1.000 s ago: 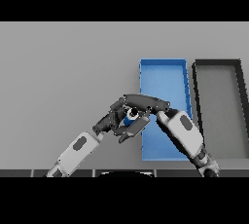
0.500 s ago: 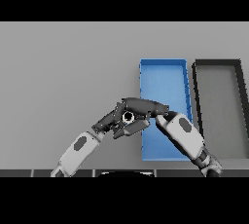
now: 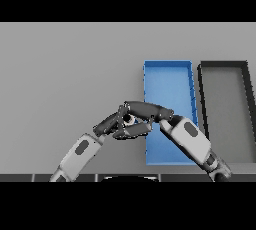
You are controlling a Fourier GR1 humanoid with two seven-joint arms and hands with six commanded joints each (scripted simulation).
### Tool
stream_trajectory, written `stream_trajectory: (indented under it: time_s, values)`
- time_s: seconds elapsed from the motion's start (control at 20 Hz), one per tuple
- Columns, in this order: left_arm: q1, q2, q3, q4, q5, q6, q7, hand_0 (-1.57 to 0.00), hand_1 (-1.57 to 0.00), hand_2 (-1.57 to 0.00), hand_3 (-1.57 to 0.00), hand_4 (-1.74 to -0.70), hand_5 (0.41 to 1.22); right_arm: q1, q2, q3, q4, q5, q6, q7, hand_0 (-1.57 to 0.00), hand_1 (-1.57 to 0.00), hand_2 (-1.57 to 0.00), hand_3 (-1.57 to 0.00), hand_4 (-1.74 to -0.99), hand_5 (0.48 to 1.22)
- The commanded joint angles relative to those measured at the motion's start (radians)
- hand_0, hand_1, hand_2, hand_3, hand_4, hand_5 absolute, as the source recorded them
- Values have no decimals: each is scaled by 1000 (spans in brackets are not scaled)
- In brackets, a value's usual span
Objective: Pick up the blue pipe and place it into the blue bin.
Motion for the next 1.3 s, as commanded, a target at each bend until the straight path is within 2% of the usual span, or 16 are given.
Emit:
stream_trajectory:
  time_s: [0.0, 0.05, 0.15, 0.3, 0.4, 0.45, 0.55, 0.7, 0.85, 1.0, 1.1, 1.25]
  values:
    - [-6, -5, 6, 2, -5, 3, 20, -273, -259, -248, -252, -955, 972, 3, -5, 5, -12, -7, -7, 2, -1566, -1566, -1566, -1565, -1488, 1214]
    - [-4, -5, 10, -8, 0, 5, 27, -218, -207, -198, -201, -923, 899, 2, -11, 3, -10, -8, -8, -1, -1567, -1567, -1567, -1566, -1488, 1216]
    - [9, 0, 12, -10, 5, 4, 28, -139, -132, -127, -128, -876, 781, -5, -15, 4, -11, -19, -26, 28, -1568, -1568, -1568, -1568, -1488, 1218]
    - [33, -22, 26, -10, 45, 8, 56, -71, -67, -64, -65, -882, 671, 7, -12, 17, -15, 7, -30, 7, -1570, -1570, -1570, -1569, -1487, 1219]
    - [35, -22, 36, -3, 52, 14, 113, -45, -43, -41, -41, -889, 639, -2, -14, 9, -11, -13, -39, 13, -1570, -1570, -1570, -1570, -1488, 1220]
    - [51, -22, 33, -15, 58, 13, 117, -36, -34, -32, -33, -895, 625, 3, -10, 7, 1, -45, -35, 18, -1570, -1570, -1570, -1570, -1489, 1220]
    - [50, -29, 34, -10, 67, 12, 146, -23, -21, -20, -21, -904, 589, -28, -5, -16, -1, -196, -78, 94, -1571, -1571, -1571, -1570, -1489, 1220]
    - [77, -35, 14, -15, 49, 21, 140, -11, -10, -10, -10, -918, 527, -81, -41, -62, 0, -408, -136, 172, -1571, -1571, -1571, -1571, -1491, 1221]
    - [63, -25, 29, -29, 60, 20, 164, -5, -5, -5, -5, -925, 500, -200, -76, -102, -11, -487, -224, 202, -1571, -1571, -1571, -1571, -1492, 1221]
    - [64, -22, 31, -37, 68, 16, 158, -2, -2, -2, -2, -927, 491, -330, -113, -155, 40, -527, -209, 156, -1571, -1571, -1571, -1571, -1495, 1221]
    - [64, -25, 19, -41, 60, 13, 173, -1, -1, -1, -1, -920, 487, -421, -139, -201, 122, -543, -260, 145, -1571, -1571, -1571, -1571, -1495, 1221]
    - [81, -2, 23, -62, 55, 14, 158, 0, 0, 0, 0, -904, 487, -486, -198, -254, 232, -503, -338, 119, -1571, -1571, -1571, -1571, -1497, 1221]
